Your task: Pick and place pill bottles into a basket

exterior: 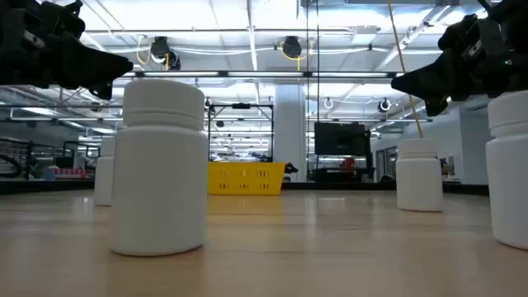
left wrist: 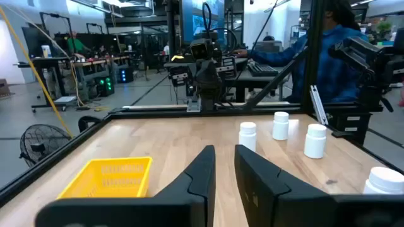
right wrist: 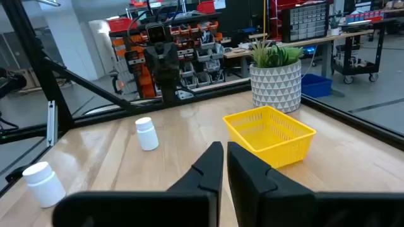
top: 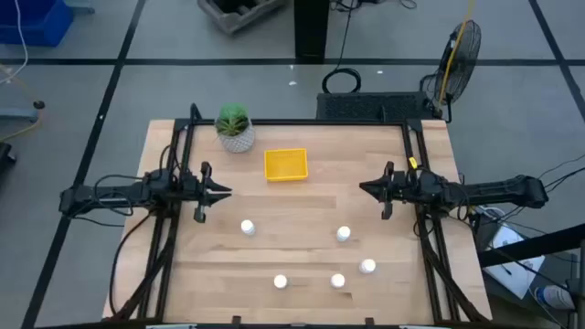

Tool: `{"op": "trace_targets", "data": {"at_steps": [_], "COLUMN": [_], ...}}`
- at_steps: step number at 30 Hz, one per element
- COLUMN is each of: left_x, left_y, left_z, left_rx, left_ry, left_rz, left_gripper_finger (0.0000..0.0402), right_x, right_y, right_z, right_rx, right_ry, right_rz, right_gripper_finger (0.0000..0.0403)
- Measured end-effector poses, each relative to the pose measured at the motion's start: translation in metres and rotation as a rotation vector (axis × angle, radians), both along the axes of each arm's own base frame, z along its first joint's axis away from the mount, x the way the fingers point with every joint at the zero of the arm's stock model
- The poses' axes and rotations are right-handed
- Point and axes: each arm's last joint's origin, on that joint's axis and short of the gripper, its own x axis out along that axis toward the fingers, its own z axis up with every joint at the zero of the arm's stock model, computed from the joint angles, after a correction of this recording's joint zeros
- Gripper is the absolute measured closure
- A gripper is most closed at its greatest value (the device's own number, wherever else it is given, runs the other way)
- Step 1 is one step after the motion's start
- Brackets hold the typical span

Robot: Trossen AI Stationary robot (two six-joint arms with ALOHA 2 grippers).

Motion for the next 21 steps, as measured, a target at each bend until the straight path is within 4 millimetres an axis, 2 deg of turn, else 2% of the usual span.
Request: {"op": "trace_targets", "data": {"at_steps": [8,12,14,18,21], "left_x": [0.000,0.000,0.000,0.000,0.000], "left_y": [0.000,0.000,0.000,0.000,0.000], "left_z": [0.000,0.000,0.000,0.000,0.000], "left_rx": [-0.002,-0.006,-0.010,-0.037,-0.067], "left_ry": [0.000,0.000,0.000,0.001,0.003], "left_rz": [0.000,0.000,0.000,-0.001,-0.003], "left_gripper_finger": [0.0337,0.0337,0.0337,0.0337,0.0337], "right_x": [0.000,0.000,0.001,0.007,0.017], "right_y": [0.000,0.000,0.000,0.005,0.007], "right_z": [0.004,0.014,0.016,0.056,0.080], "right_rx": [0.026,0.173,0.264,0.329,0.406], "right_ry": [-0.042,-0.158,-0.154,-0.236,-0.223], "right_rz": [0.000,0.007,0.014,0.167,0.205], "right_gripper_finger": [0.0387,0.0387,0.0387,0.0387,0.0387]}}
